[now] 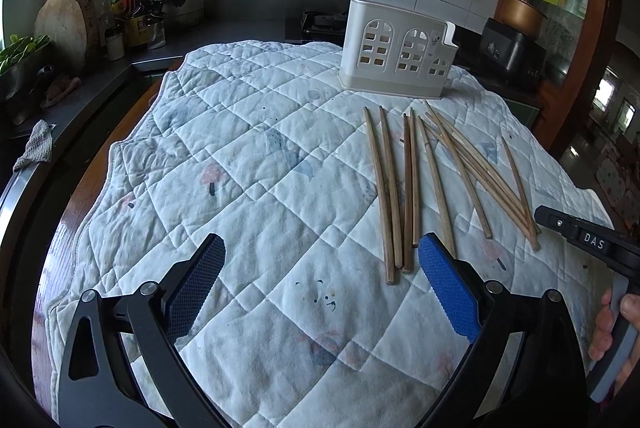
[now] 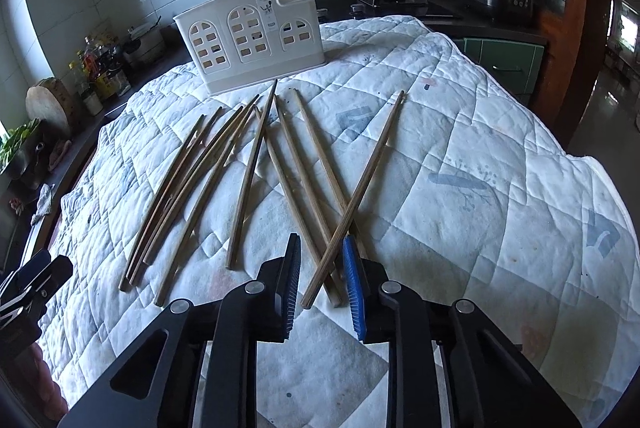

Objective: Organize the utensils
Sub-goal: 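Close the right tool on one wooden chopstick while the left tool grasps another chopstick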

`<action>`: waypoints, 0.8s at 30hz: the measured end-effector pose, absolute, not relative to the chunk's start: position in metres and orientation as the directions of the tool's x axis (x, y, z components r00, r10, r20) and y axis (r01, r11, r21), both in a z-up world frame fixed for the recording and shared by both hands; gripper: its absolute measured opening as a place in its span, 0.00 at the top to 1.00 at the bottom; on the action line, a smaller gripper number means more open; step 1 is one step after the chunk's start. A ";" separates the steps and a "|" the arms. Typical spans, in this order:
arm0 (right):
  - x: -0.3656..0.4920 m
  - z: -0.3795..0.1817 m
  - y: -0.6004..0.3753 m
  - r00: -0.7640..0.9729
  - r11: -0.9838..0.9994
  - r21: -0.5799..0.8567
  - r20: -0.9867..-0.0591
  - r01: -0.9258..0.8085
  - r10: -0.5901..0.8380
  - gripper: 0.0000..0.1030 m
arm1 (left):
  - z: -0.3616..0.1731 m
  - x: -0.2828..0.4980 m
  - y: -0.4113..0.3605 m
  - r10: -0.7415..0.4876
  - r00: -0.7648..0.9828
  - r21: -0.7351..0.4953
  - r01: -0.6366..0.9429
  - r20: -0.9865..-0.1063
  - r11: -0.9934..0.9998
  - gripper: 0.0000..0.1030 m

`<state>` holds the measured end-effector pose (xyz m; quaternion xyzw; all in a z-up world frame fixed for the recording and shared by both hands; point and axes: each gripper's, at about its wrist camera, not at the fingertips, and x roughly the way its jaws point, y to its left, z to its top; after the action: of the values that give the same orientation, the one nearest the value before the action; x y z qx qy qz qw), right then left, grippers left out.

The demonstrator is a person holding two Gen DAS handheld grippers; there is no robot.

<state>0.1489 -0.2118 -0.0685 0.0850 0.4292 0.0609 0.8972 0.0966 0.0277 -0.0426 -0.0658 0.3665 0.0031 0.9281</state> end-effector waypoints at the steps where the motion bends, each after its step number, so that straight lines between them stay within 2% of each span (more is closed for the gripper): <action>1: 0.150 -0.069 -0.212 0.624 0.977 0.209 -0.759 -0.036 0.185 0.81 | -0.043 0.098 0.027 -0.044 0.731 -0.120 -0.052 -0.681 0.991 0.08; 3: 0.151 -0.070 -0.212 0.626 0.977 0.212 -0.757 -0.034 0.186 0.84 | -0.044 0.101 0.025 -0.059 0.725 -0.126 -0.039 -0.687 0.991 0.20; 7: 0.156 -0.072 -0.209 0.620 0.978 0.205 -0.764 -0.027 0.177 0.86 | -0.048 0.107 0.021 -0.081 0.711 -0.142 -0.026 -0.698 0.990 0.22; 11: 0.159 -0.077 -0.210 0.611 0.977 0.211 -0.771 -0.021 0.180 0.86 | -0.047 0.110 0.013 -0.112 0.710 -0.148 0.011 -0.696 0.989 0.30; 14: 0.159 -0.080 -0.211 0.612 0.978 0.210 -0.772 -0.015 0.175 0.93 | -0.045 0.115 0.004 -0.139 0.707 -0.156 0.042 -0.694 0.987 0.35; 19: 0.161 -0.081 -0.215 0.612 0.972 0.233 -0.769 -0.002 0.185 0.93 | -0.043 0.120 -0.009 -0.165 0.703 -0.166 0.068 -0.692 0.984 0.36; 24: 0.167 -0.083 -0.216 0.607 0.968 0.251 -0.772 0.018 0.189 0.86 | -0.046 0.122 -0.019 -0.177 0.692 -0.164 0.085 -0.700 0.983 0.36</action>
<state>0.1673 -0.2162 -0.0829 0.1172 0.4407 0.0482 0.8887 0.1215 -0.0190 -0.0455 -0.0595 0.3857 -0.0714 0.9179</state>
